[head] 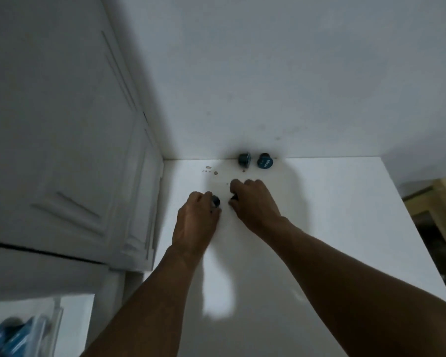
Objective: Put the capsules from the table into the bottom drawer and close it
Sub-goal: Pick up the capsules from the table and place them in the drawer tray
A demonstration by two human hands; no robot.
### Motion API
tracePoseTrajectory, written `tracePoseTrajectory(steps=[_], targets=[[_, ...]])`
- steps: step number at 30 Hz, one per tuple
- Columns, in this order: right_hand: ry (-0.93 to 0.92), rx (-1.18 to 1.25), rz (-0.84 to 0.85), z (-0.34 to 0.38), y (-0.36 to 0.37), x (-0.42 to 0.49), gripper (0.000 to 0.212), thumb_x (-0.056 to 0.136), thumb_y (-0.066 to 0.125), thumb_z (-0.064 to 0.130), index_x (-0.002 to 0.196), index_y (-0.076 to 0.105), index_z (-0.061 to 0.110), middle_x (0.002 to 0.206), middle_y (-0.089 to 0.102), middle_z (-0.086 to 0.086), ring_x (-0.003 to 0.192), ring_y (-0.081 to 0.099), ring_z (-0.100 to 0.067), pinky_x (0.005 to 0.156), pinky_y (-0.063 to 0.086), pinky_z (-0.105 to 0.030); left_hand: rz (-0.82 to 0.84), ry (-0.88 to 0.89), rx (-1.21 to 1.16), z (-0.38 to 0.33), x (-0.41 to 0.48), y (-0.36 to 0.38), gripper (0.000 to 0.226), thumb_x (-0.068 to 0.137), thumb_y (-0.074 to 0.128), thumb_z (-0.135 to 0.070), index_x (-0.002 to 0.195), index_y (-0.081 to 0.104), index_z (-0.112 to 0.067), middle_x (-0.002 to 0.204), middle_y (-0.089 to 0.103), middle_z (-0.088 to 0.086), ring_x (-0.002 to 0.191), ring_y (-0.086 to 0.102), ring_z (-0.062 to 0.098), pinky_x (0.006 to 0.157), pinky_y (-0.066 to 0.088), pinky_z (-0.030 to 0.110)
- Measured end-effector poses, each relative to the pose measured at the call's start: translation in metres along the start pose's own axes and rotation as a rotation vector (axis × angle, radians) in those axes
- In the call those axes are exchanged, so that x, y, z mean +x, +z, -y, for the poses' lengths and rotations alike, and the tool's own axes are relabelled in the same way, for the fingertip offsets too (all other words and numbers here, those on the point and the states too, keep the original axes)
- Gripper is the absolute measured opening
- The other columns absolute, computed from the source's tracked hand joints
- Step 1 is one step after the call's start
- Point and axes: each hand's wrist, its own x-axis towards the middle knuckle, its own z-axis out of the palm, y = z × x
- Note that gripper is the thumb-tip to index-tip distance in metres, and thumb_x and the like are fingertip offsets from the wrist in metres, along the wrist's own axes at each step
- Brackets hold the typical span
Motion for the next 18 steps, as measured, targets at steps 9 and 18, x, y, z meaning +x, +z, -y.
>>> tracePoseTrajectory(steps=[9, 18], targets=[[0.121, -0.029, -0.011, 0.01, -0.084, -0.13, 0.017, 0.09, 0.05, 0.017, 0.105, 0.051, 0.008, 0.1, 0.055, -0.013, 0.088, 0.057, -0.031, 0.072, 0.046, -0.034, 0.039, 0.16, 0.062, -0.067, -0.095, -0.063, 0.038, 0.09, 0.06, -0.022, 0.126, 0.053, -0.013, 0.117, 0.054, 0.007, 0.098, 0.06, 0.021, 0.081, 0.05, 0.026], [0.003, -0.008, -0.156, 0.064, -0.178, -0.184, 0.012, 0.086, 0.05, 0.012, 0.097, 0.052, 0.008, 0.103, 0.049, -0.007, 0.083, 0.05, -0.027, 0.067, 0.034, -0.028, -0.216, 0.23, 0.123, -0.115, -0.164, -0.151, 0.044, 0.091, 0.054, -0.018, 0.135, 0.049, -0.017, 0.122, 0.051, 0.006, 0.11, 0.05, 0.022, 0.088, 0.048, 0.033]])
